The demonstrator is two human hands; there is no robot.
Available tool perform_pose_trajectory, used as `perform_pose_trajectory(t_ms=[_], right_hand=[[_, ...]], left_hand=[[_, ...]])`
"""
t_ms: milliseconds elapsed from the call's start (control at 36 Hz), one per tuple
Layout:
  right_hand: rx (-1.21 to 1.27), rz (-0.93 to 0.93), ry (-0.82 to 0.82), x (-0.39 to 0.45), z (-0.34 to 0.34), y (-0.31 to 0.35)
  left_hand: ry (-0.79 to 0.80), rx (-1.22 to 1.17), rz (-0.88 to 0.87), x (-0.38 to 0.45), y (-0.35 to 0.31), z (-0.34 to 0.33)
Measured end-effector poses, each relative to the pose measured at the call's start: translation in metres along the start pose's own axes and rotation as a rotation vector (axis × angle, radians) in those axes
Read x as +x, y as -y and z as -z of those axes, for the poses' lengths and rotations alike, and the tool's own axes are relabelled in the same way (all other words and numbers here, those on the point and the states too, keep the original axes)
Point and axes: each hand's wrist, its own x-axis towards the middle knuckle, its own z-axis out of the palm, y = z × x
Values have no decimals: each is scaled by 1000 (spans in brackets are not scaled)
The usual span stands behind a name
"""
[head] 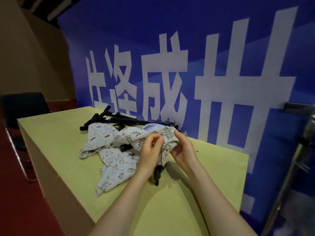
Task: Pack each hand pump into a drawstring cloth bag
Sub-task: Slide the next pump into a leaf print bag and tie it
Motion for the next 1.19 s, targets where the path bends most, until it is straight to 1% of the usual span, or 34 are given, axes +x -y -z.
perform_pose_trajectory(t_ms=[83, 139, 194, 278, 361, 500, 611, 667, 833, 972, 1111, 1194], right_hand=[[-18, 2, 63, 8, 6, -5], [-11, 5, 113, 11, 7, -7], [-23, 23, 132, 14, 7, -11], [-81, 85, 92, 19, 10, -18], [-112, 90, 59, 19, 13, -20], [-228, 97, 62, 16, 10, -18], [-334, 63, 147, 13, 10, -18], [-384, 52, 162, 10, 8, -19], [-372, -4, 183, 4, 7, -18], [-383, 0, 228, -4, 3, -15], [-294, -14, 278, -13, -1, -9], [-263, -70, 335, -19, -6, -8]], left_hand=[[58, -4, 26, 3, 7, 7], [57, -22, 57, 5, 12, 11], [63, -22, 49, 7, 14, 13], [102, 10, 3, 9, 18, 13], [123, 80, -29, 9, 20, 12], [59, 154, -30, 10, 20, 14], [-63, 104, -10, 12, 15, 22], [-88, 88, -3, 11, 13, 25], [-67, -50, 116, 6, 8, 31], [-48, -34, 117, 4, 6, 32], [-18, -107, 140, 2, 1, 27], [-67, -194, 213, 2, -2, 26]])
